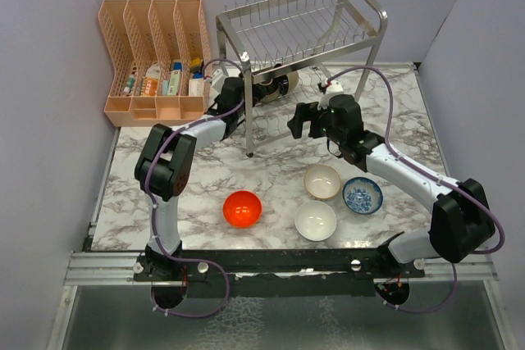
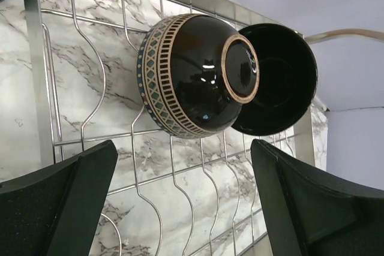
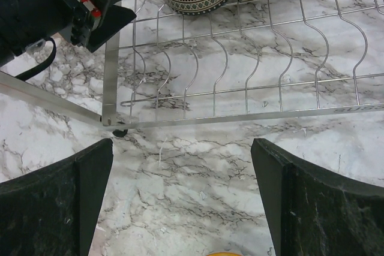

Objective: Load the bowls into the dish rack
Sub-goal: Adjust the dish rack at the center of the board.

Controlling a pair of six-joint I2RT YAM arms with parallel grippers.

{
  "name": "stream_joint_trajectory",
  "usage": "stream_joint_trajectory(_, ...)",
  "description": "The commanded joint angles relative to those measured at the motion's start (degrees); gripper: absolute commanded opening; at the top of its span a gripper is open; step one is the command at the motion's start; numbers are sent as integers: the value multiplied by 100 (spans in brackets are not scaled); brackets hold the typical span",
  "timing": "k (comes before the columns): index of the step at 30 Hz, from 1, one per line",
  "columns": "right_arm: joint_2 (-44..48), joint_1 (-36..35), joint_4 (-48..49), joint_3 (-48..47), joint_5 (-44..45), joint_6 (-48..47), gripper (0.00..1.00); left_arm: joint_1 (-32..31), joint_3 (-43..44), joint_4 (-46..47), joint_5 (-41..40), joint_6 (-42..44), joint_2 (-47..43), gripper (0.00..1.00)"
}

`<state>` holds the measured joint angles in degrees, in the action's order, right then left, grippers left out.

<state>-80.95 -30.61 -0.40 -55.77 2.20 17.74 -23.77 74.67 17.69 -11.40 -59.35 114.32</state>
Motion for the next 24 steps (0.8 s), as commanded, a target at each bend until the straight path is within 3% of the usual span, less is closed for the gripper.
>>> stream_joint_trajectory(1,-9,38,135,90,-128,-36,98,-182,-295,55,-426,351,-354,99)
stream_joint_trajectory(7,-7,42,147,118,-145,-42,98,-224,-137,-185,-244,1301,-369,99)
stream_joint_trajectory(14,-3,38,138,89,-119,-33,98,-229,479,-647,599,2306,-61,99)
stream_joint_trajectory(24,-70,44,150,27,-114,-33,98,-209,969,-817,1360,3113,272,97)
